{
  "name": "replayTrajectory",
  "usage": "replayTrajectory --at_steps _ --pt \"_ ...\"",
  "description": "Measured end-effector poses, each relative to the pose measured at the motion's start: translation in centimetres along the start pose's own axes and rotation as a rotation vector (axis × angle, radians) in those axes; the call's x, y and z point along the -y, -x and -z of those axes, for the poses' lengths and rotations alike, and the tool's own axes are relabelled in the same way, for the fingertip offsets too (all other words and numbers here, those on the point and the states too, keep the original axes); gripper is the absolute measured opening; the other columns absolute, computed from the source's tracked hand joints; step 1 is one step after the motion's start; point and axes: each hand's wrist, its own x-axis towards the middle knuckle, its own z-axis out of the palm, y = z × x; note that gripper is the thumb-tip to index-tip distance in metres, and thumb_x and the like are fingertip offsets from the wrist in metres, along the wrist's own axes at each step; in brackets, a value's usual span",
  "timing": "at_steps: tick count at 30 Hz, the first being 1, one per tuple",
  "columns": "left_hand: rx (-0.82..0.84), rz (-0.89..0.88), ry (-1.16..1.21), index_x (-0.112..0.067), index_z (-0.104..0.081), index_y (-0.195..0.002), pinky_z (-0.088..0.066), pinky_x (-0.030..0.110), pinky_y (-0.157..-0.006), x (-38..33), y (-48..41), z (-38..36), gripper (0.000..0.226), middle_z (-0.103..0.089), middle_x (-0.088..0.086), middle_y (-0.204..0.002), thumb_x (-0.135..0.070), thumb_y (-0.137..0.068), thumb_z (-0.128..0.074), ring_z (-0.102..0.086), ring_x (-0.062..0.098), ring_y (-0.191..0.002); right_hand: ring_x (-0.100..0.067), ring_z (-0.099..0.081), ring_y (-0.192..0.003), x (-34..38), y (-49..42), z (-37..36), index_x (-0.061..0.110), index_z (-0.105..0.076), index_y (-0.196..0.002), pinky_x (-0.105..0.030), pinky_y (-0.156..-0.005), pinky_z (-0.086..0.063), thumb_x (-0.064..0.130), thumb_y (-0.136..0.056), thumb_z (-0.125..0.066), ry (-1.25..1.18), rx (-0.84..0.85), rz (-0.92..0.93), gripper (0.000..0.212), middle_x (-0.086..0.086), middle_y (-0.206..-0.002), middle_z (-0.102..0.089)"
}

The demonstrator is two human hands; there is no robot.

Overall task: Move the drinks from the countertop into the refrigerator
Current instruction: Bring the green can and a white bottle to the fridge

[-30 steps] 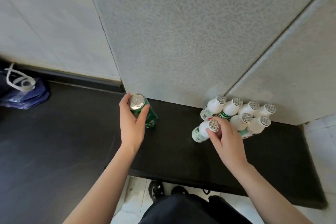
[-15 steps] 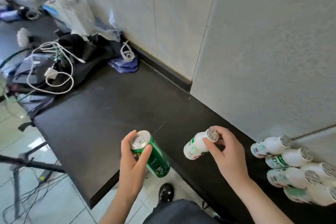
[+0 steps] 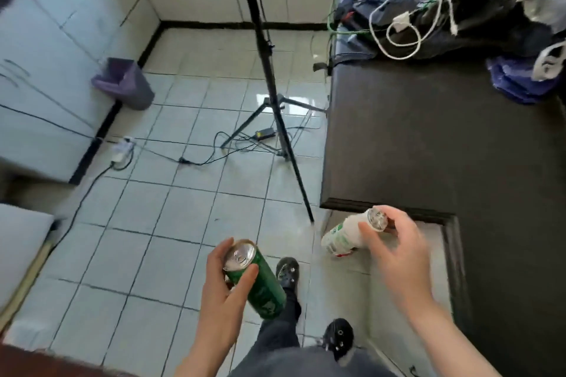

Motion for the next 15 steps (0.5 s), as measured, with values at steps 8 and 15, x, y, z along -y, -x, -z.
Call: replayTrajectory --at_steps 8,15 --pt "-0.235 0.064 0.082 -0.035 -0.043 -0.120 -0.042 0.000 -0.069 3.8 -3.9 9.2 0.042 -0.050 -0.018 -0.116 -0.014 -0.089 -0.061 -0.051 -0.016 -0.099 0.003 -0.060 -0.084 5.3 -0.2 -11.7 0.036 -0.060 -0.095 -0.007 -0.069 -0.044 0.042 -0.076 -0.066 -0.004 0.317 0.031 0.020 0.015 -0.090 -0.066" --pt "-0.246 0.004 0.126 -0.046 -0.046 -0.110 -0.041 0.000 -0.070 4.1 -10.6 23.2 0.042 -0.053 -0.025 -0.112 -0.016 -0.087 -0.065 -0.053 -0.016 -0.096 0.002 -0.060 -0.080 12.1 -1.9 -27.2 0.038 -0.058 -0.089 -0.015 -0.066 -0.045 0.020 -0.079 -0.073 0.057 0.463 0.091 0.025 0.013 -0.085 -0.066"
